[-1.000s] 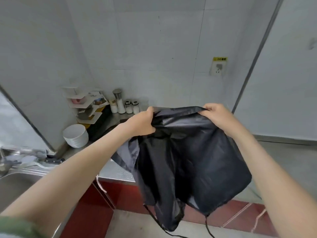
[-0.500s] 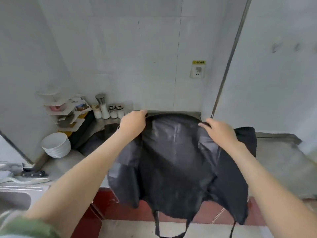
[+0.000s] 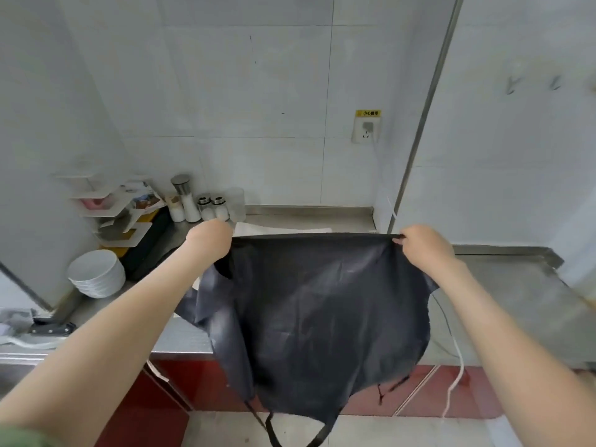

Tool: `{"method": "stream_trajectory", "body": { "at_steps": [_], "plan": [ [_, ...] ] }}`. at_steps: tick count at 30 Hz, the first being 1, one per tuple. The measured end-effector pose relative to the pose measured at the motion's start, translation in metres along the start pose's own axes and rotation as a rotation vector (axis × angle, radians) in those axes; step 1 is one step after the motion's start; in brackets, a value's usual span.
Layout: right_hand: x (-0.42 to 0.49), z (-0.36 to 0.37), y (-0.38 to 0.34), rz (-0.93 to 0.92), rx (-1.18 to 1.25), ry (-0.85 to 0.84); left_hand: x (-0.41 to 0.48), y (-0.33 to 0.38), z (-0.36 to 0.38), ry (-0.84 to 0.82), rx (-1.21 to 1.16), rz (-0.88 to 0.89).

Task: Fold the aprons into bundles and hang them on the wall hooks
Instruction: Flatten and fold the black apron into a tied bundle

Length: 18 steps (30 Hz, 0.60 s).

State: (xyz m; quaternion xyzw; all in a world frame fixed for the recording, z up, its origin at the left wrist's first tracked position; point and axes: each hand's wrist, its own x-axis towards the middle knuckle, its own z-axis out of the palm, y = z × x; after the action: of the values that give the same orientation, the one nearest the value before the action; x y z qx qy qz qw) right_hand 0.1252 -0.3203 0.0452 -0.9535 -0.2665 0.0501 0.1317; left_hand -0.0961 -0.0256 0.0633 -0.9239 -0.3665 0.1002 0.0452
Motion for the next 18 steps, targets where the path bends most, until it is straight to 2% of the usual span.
{"method": "stream_trajectory", "body": {
  "at_steps": [3,5,7,10,12,15,17,18],
  "plan": [
    [0.009,0.004,-0.002,0.037,0.113,-0.002,-0.009,-0.015,0.005,-0.136,0.027,-0.085],
    [0.013,0.005,-0.004,0.060,0.178,-0.003,-0.006,-0.022,0.007,-0.206,-0.169,-0.182],
    [0.017,0.005,-0.007,0.099,0.258,-0.028,-0.005,-0.019,0.006,-0.223,-0.620,-0.305],
    [0.018,0.001,-0.018,0.255,0.479,-0.125,-0.009,-0.004,0.002,-0.182,-1.633,-0.569],
    [0.018,0.000,-0.026,0.360,0.683,-0.182,-0.011,0.005,-0.001,-0.066,-2.022,-0.606],
    [0.024,0.003,-0.029,0.376,0.743,-0.187,-0.012,0.014,-0.006,0.151,-2.345,-0.603],
    [0.026,0.002,-0.031,0.346,0.767,-0.104,-0.014,0.018,-0.011,0.377,-2.368,-0.540],
    [0.027,0.000,-0.033,0.307,0.845,-0.019,-0.016,0.019,-0.012,0.552,-2.275,-0.487]
  ]
}}
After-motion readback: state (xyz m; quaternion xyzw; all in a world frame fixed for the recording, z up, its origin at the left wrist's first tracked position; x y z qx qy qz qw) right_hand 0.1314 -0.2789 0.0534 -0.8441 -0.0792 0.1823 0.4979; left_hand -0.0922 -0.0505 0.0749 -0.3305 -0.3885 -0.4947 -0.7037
